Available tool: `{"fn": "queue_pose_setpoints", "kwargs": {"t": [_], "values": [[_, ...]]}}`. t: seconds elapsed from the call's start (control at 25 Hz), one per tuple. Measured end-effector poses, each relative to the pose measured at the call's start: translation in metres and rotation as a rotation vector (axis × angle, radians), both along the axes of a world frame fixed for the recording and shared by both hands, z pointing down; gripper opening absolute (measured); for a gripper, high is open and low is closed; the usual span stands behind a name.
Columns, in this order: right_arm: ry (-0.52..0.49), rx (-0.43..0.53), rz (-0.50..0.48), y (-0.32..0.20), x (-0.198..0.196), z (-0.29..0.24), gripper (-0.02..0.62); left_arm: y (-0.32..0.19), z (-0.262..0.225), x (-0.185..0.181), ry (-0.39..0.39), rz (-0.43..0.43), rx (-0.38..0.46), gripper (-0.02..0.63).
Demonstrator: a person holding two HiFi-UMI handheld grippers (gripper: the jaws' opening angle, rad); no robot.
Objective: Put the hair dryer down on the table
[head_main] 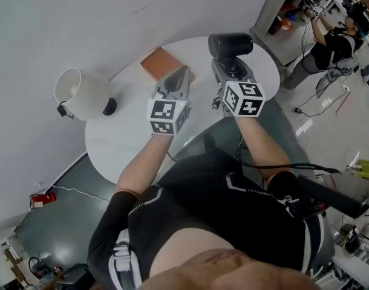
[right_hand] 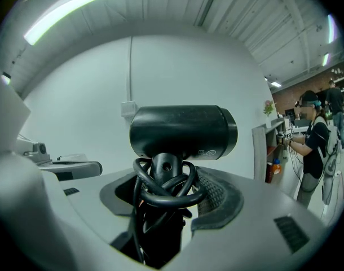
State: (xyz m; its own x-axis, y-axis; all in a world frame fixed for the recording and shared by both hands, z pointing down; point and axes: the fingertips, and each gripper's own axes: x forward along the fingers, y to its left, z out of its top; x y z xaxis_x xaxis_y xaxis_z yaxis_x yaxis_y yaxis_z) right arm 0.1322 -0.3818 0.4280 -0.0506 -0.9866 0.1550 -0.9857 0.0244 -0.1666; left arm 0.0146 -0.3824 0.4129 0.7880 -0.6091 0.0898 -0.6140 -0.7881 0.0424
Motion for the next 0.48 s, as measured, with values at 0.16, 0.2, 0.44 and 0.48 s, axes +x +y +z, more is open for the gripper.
{"fn": "queue_pose_setpoints", "kwargs": {"t": [0.16,0.2,0.44,0.48], "values": [[-0.032,-0.044,0.051,-0.018,0.034,0.02,0.265,-0.021,0.016,0.03,-0.026,0.027,-0.03,0.031],[-0.037,-0.057,0.065,-0.022,0.042,0.027,0.265,-0.027,0.021,0.036,-0.029,0.03,-0.041,0.031],[-0.058,-0.11,0.128,-0.045,0.093,0.059,0.265,-0.051,0.042,0.083,-0.062,0.054,-0.079,0.031],[-0.058,-0.123,0.137,-0.048,0.101,0.064,0.265,-0.054,0.045,0.091,-0.07,0.061,-0.083,0.031]]}}
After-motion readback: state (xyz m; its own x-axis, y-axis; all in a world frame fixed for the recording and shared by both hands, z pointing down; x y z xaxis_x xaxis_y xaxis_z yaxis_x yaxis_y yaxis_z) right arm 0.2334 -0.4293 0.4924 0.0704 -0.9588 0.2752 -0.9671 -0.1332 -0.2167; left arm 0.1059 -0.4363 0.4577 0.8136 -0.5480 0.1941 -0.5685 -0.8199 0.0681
